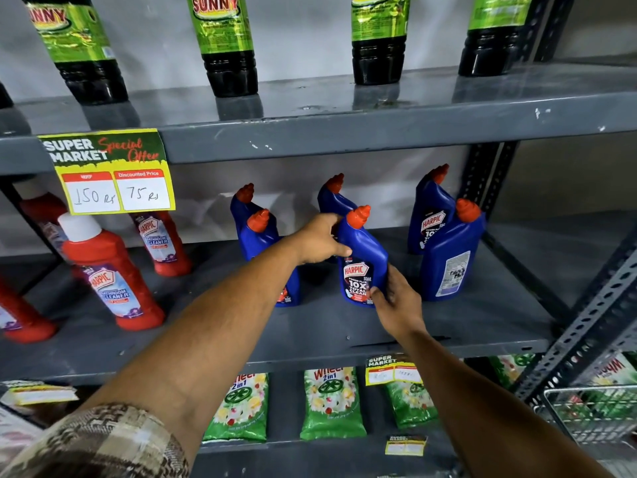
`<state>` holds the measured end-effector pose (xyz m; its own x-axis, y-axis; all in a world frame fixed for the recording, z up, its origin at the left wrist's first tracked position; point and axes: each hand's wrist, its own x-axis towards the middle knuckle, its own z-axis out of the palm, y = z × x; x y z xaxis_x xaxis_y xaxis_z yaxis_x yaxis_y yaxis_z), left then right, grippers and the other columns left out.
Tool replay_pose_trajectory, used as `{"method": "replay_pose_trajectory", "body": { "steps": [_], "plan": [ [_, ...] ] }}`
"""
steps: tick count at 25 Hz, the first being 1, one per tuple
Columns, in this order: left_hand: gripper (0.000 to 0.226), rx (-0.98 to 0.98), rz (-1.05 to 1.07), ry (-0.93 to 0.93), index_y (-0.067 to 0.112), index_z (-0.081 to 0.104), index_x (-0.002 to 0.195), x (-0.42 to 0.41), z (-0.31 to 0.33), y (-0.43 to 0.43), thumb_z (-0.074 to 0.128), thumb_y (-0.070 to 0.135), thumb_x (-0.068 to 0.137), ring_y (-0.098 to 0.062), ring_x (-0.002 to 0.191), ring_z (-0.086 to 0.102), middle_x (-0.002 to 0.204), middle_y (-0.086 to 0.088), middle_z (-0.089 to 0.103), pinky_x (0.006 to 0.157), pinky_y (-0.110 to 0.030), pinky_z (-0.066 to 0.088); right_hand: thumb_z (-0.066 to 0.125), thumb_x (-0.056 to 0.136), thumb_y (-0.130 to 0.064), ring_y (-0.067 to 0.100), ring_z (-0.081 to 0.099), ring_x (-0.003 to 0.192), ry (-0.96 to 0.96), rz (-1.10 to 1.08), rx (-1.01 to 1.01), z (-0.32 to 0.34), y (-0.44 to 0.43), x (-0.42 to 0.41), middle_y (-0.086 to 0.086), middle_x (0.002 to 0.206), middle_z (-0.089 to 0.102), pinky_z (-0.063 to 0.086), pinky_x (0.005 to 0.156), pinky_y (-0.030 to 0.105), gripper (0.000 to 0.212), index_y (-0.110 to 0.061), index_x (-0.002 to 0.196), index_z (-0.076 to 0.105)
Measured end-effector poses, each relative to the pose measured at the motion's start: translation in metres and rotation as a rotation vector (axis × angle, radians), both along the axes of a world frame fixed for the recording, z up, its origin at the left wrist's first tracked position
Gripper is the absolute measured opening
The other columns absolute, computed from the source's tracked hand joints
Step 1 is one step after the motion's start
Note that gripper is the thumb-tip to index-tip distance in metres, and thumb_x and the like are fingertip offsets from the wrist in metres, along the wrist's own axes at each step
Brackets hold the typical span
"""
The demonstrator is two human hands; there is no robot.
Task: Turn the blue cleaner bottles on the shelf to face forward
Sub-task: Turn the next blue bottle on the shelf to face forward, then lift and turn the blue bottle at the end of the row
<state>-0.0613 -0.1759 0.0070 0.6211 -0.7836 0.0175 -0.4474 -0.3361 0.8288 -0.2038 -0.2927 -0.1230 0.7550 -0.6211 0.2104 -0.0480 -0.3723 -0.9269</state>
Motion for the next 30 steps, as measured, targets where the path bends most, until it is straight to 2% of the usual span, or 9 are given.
{"method": "replay_pose_trajectory", "body": {
  "steps": [3, 7, 10, 16, 18, 20, 23, 27, 30],
  "plan": [
    [0.041, 0.017, 0.061, 0.044, 0.013, 0.061, 0.109, -0.001, -0.022, 0.000, 0.071, -0.003, 0.072, -0.026, 0.104, 0.065, 0.110, -0.013, 0.069, 0.097, -0.045, 0.051, 0.058, 0.090, -0.013, 0.015, 0.059, 0.111, 0.032, 0.004, -0.029, -0.006, -0.005, 0.004, 0.001, 0.121, 0.059, 0.049, 0.095, 0.032, 0.057, -0.029, 0.141, 0.039],
    [0.038, -0.034, 0.098, 0.145, 0.005, 0.060, 0.113, -0.007, -0.047, 0.000, 0.068, -0.003, 0.077, -0.027, 0.108, 0.065, 0.113, -0.012, 0.069, 0.096, -0.044, 0.052, 0.051, 0.094, -0.015, 0.020, 0.054, 0.114, 0.077, -0.036, -0.123, -0.004, -0.009, 0.005, 0.008, 0.127, 0.051, 0.043, 0.096, 0.028, 0.056, -0.024, 0.146, 0.033],
    [0.036, -0.072, 0.113, 0.161, 0.001, 0.061, 0.112, -0.011, -0.049, 0.000, 0.068, -0.004, 0.078, -0.026, 0.103, 0.067, 0.107, -0.009, 0.070, 0.092, -0.045, 0.054, 0.049, 0.095, -0.014, 0.017, 0.053, 0.121, 0.050, -0.006, -0.116, -0.002, -0.015, 0.005, 0.006, 0.134, 0.056, 0.044, 0.101, 0.033, 0.052, -0.024, 0.145, 0.036],
    [0.035, -0.040, 0.136, 0.112, 0.009, 0.063, 0.110, -0.015, -0.048, 0.000, 0.072, 0.005, 0.077, -0.022, 0.102, 0.067, 0.109, -0.008, 0.071, 0.090, -0.037, 0.054, 0.048, 0.095, -0.012, 0.011, 0.054, 0.111, 0.043, 0.003, -0.096, 0.003, -0.016, 0.003, 0.005, 0.129, 0.060, 0.043, 0.095, 0.027, 0.047, -0.022, 0.141, 0.040],
    [0.023, 0.111, 0.170, -0.046, 0.012, 0.064, 0.097, -0.015, -0.040, 0.001, 0.073, 0.017, 0.077, -0.019, 0.089, 0.067, 0.093, -0.003, 0.071, 0.084, -0.035, 0.055, 0.054, 0.093, -0.016, 0.014, 0.057, 0.112, 0.027, -0.025, -0.075, 0.000, -0.013, 0.001, 0.003, 0.127, 0.056, 0.048, 0.096, 0.032, 0.046, -0.020, 0.137, 0.044],
    [0.020, 0.423, 0.163, -0.204, 0.012, 0.063, 0.084, -0.020, -0.025, 0.004, 0.073, 0.028, 0.078, -0.018, 0.072, 0.063, 0.074, 0.000, 0.064, 0.070, -0.031, 0.053, 0.061, 0.089, -0.022, 0.014, 0.059, 0.099, 0.053, -0.107, -0.085, -0.001, -0.013, -0.006, 0.003, 0.119, 0.052, 0.052, 0.089, 0.033, 0.039, -0.013, 0.126, 0.051],
    [0.020, 0.657, -0.073, -0.026, 0.007, 0.065, 0.090, -0.040, -0.006, 0.008, 0.068, 0.025, 0.084, -0.018, 0.072, 0.065, 0.077, -0.004, 0.065, 0.066, -0.027, 0.055, 0.063, 0.086, -0.030, 0.018, 0.057, 0.088, 0.055, -0.245, -0.200, -0.005, -0.023, -0.025, 0.007, 0.108, 0.054, 0.052, 0.077, 0.031, 0.029, -0.014, 0.109, 0.054],
    [0.023, 0.237, -0.097, 0.061, 0.001, 0.061, 0.111, -0.072, 0.008, -0.025, 0.059, 0.009, 0.089, -0.021, 0.085, 0.062, 0.093, -0.013, 0.065, 0.071, -0.026, 0.053, 0.075, 0.075, -0.023, 0.031, 0.042, 0.109, -0.056, -0.516, -0.233, -0.003, -0.045, -0.043, 0.022, 0.118, 0.047, 0.041, 0.091, 0.039, 0.054, -0.002, 0.117, 0.047],
    [0.034, 0.043, -0.020, 0.011, 0.001, 0.054, 0.125, -0.093, 0.016, -0.066, 0.054, 0.009, 0.092, -0.021, 0.105, 0.061, 0.117, -0.012, 0.063, 0.089, -0.032, 0.052, 0.079, 0.069, -0.019, 0.029, 0.034, 0.116, -0.014, -0.495, -0.189, 0.002, -0.063, -0.049, 0.024, 0.127, 0.043, 0.038, 0.099, 0.042, 0.067, -0.002, 0.122, 0.042]
  ]
}}
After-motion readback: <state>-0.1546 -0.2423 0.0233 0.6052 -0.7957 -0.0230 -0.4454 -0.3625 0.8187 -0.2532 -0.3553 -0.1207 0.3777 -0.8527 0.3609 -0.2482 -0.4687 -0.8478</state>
